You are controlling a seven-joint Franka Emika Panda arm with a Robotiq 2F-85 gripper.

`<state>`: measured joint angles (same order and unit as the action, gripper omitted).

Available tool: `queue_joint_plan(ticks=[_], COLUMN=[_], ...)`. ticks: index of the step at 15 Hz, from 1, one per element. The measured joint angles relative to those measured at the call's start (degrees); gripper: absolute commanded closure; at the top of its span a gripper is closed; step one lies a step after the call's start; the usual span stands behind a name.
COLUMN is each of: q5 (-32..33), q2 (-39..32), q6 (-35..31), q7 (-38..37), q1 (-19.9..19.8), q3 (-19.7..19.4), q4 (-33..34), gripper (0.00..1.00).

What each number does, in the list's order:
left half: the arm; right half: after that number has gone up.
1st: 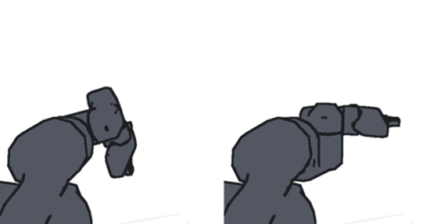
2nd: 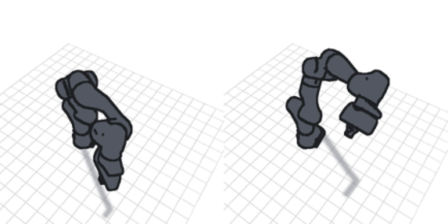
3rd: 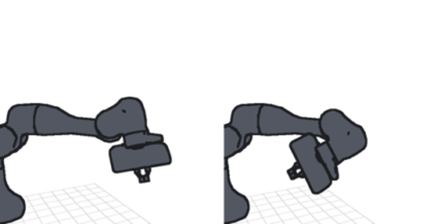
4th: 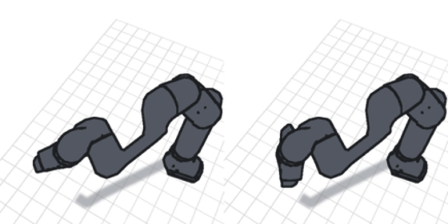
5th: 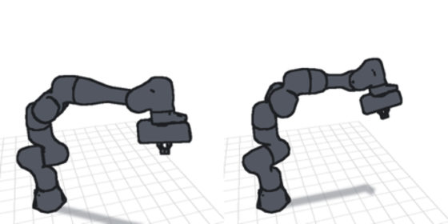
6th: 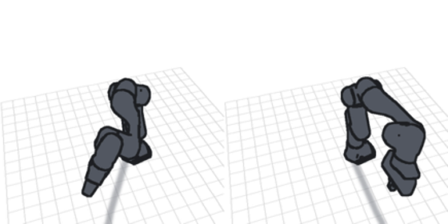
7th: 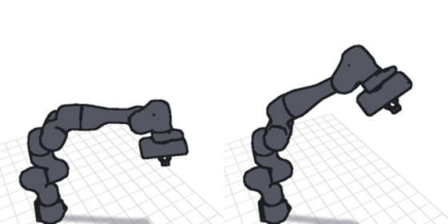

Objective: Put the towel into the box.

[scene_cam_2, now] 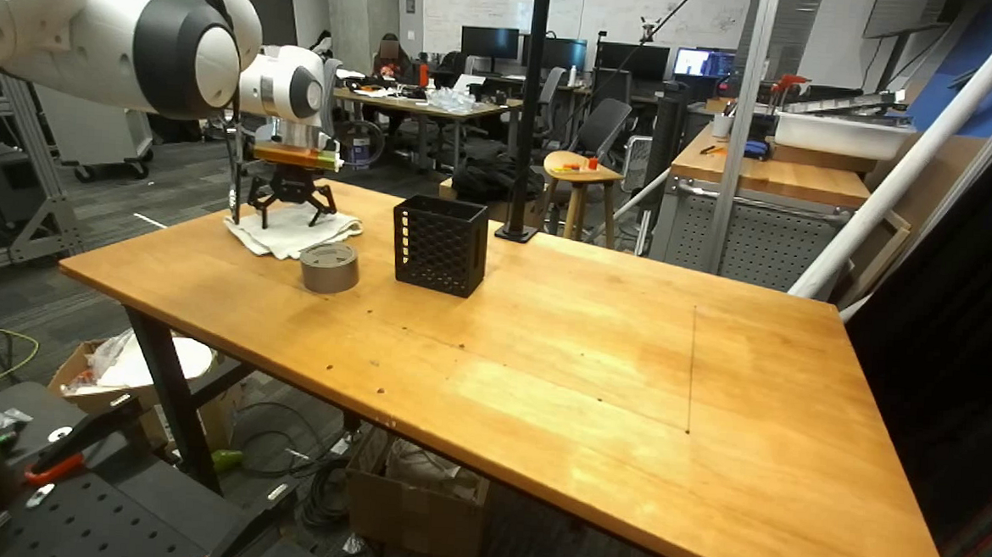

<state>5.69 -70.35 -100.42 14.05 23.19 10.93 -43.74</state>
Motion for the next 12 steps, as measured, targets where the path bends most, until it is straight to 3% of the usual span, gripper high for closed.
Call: queue_joint_plan(ticks=[9,12], q5=[-4.39,-4.77], q2=[-0.39,-0.11], q6=[0.04,0.69], q7=[-0.8,-1.01], q1=[-0.73,-0.68], q3=[0.69,1.03], q4=[0.8,0.79], gripper=[0.95,1.0])
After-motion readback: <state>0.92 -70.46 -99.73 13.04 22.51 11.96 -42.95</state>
